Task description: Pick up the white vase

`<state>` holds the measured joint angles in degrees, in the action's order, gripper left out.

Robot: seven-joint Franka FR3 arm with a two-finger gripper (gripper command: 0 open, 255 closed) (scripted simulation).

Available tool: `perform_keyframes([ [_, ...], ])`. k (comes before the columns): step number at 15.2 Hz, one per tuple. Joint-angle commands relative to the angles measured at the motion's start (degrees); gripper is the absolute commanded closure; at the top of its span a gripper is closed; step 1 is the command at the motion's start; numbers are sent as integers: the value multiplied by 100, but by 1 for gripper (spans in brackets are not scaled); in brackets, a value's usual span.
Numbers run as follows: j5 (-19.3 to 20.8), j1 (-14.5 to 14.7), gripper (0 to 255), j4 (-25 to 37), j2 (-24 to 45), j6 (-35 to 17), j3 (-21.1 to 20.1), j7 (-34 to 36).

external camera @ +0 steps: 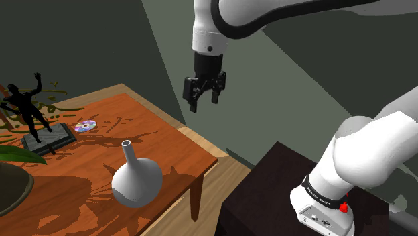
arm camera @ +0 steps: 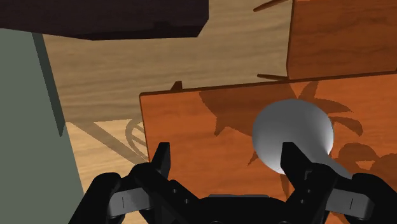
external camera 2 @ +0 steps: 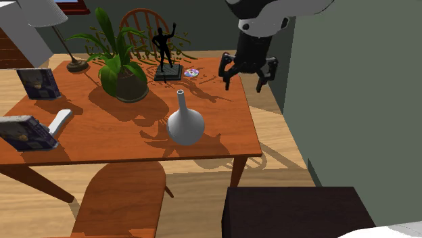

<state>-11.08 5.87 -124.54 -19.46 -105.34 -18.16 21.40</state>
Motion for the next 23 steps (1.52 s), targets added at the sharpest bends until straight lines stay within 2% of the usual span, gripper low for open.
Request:
perform_keyframes([
  [1, 95, 39, 0, 227, 366, -176, -206, 238],
  [6, 553, 146, 0, 917, 1411, -544, -635, 849],
  [11, 1234, 392, 0, 1806, 2561, -711, -911, 1514],
  [15, 1832, 749, 0, 2689, 3529, -668, -965, 1995],
  [19, 2373, 1227, 0, 3766, 4527, -467, -896, 2350],
  [23, 2425, 1258, 0, 3671, 4630, -656, -861, 2386],
])
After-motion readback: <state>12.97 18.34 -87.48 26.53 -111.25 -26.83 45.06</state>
